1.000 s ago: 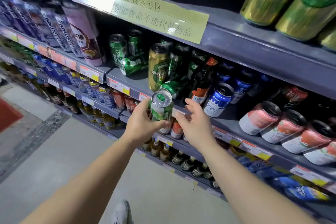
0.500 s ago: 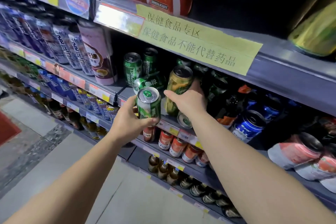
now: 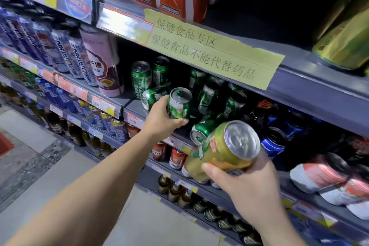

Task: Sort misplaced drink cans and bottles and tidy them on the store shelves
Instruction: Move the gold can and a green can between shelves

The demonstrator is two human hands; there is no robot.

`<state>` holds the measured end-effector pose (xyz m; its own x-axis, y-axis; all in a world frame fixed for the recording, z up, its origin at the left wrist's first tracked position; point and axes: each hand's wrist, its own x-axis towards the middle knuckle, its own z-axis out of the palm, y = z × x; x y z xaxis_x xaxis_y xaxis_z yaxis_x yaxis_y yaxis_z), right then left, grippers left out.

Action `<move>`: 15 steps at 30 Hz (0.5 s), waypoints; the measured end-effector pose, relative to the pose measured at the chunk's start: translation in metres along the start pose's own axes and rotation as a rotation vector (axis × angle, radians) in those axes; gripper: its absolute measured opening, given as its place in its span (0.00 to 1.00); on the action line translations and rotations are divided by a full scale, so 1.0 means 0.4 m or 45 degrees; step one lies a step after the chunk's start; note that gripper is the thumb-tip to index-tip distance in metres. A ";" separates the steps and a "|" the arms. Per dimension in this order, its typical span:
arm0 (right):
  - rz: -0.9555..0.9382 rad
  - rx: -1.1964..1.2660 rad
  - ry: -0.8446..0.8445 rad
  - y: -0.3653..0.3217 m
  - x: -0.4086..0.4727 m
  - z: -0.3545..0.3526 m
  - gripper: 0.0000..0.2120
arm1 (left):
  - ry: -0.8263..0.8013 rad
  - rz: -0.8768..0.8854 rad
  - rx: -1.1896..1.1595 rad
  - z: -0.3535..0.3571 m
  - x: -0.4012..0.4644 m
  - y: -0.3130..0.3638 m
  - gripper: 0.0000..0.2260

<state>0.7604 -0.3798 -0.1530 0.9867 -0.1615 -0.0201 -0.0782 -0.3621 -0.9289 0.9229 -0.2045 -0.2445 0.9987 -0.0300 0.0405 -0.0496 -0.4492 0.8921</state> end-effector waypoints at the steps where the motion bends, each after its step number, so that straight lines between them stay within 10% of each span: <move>1: 0.025 -0.017 0.006 0.015 -0.012 -0.018 0.25 | -0.014 0.012 0.034 0.025 0.007 0.005 0.25; 15: 0.167 -0.026 0.195 0.131 0.000 -0.097 0.30 | 0.067 0.035 0.587 0.159 -0.157 0.044 0.39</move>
<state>0.7506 -0.4345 -0.1872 0.9348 -0.3456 -0.0822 -0.2088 -0.3473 -0.9142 0.8588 -0.2672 -0.2599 0.9955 -0.0076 0.0948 -0.0630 -0.7995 0.5973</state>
